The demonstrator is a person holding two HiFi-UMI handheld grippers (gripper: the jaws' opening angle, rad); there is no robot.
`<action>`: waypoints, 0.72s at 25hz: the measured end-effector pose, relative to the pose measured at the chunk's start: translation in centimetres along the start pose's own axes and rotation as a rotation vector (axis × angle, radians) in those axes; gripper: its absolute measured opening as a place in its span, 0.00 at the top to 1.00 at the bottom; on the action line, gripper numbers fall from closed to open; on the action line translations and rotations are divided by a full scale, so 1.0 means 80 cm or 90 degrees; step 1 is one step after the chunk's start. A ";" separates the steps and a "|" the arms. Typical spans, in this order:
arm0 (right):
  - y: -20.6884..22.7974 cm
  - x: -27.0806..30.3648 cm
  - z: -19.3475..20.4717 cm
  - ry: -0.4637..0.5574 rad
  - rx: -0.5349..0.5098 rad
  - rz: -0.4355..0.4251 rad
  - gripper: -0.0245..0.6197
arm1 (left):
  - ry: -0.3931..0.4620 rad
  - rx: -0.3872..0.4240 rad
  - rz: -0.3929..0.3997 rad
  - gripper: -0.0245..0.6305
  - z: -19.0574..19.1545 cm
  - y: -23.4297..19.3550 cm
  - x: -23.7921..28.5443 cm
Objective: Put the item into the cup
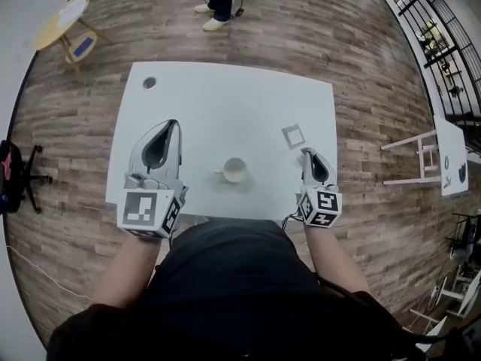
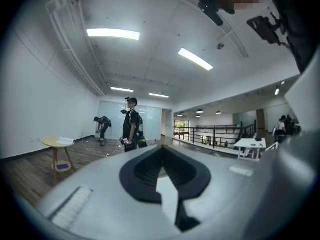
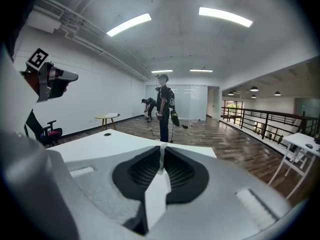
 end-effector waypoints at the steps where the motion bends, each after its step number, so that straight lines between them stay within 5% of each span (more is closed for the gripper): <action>1: -0.004 0.002 -0.001 -0.001 -0.004 -0.009 0.92 | 0.001 0.003 -0.003 0.95 -0.002 0.001 -0.003; 18: -0.110 0.016 -0.016 -0.001 -0.027 -0.188 0.92 | -0.007 0.059 -0.074 0.95 -0.008 -0.012 -0.068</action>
Point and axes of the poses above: the fingertips, and each gripper's own axes: x forward along the fingers, y to its right, z out of its underside, the point moved 4 cm from there along -x, backward along the fingers, and after that the axes turned 4 degrees about z, right-handed, at the moved point
